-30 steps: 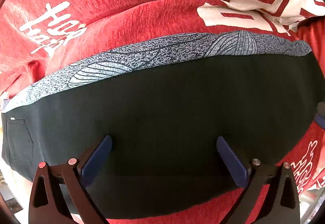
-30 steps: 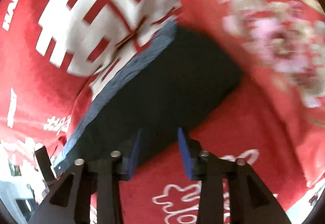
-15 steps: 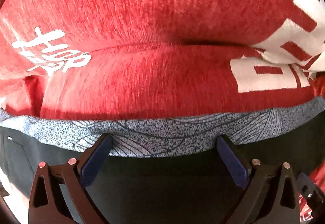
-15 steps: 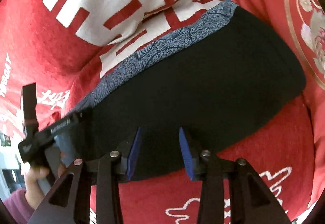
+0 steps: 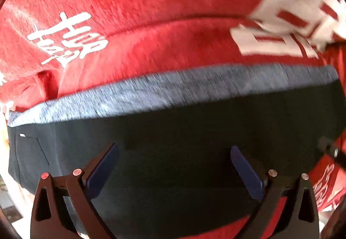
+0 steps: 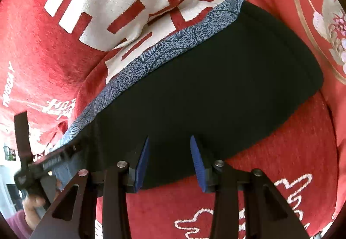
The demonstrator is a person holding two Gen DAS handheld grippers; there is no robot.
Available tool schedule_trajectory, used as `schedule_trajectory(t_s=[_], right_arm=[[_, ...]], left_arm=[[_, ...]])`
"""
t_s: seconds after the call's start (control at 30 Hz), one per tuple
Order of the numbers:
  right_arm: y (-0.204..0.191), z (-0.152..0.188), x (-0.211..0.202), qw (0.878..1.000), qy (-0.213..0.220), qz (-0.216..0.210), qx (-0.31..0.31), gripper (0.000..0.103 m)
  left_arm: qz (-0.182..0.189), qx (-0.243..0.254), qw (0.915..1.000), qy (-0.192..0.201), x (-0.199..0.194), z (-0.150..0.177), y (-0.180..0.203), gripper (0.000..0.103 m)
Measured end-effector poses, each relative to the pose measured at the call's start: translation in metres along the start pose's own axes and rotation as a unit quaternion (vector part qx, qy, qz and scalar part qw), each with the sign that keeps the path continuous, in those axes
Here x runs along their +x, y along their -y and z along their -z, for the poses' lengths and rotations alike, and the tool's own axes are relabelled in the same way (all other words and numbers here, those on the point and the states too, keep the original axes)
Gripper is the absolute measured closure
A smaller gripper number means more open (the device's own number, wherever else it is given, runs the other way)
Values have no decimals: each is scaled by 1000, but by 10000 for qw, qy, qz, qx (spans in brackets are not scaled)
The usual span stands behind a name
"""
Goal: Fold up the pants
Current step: 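Grasp one end of the folded black trousers with the right gripper and lift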
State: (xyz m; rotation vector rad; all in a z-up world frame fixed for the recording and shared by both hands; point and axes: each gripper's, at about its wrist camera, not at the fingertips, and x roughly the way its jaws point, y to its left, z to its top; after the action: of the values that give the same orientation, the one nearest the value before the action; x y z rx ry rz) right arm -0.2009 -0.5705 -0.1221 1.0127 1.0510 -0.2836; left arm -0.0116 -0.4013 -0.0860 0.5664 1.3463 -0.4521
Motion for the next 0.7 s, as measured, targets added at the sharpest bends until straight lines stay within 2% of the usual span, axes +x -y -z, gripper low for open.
schedule_trajectory(t_s=[0.1, 0.17, 0.53, 0.7], right_arm=[[-1, -1, 0, 10000, -12, 5, -25, 61], [1, 0, 0, 10000, -8, 10, -22, 61], [7, 1, -5, 9997, 2, -128, 229, 61], [14, 6, -14, 9980, -51, -446, 453, 57]], left_arm=[[-26, 114, 9998, -164, 14, 19, 10, 0], [11, 31, 10000, 43, 15, 28, 12, 0], [-4, 95, 10000, -11, 19, 21, 17, 0], [-16, 85, 10000, -9, 16, 21, 21, 0]])
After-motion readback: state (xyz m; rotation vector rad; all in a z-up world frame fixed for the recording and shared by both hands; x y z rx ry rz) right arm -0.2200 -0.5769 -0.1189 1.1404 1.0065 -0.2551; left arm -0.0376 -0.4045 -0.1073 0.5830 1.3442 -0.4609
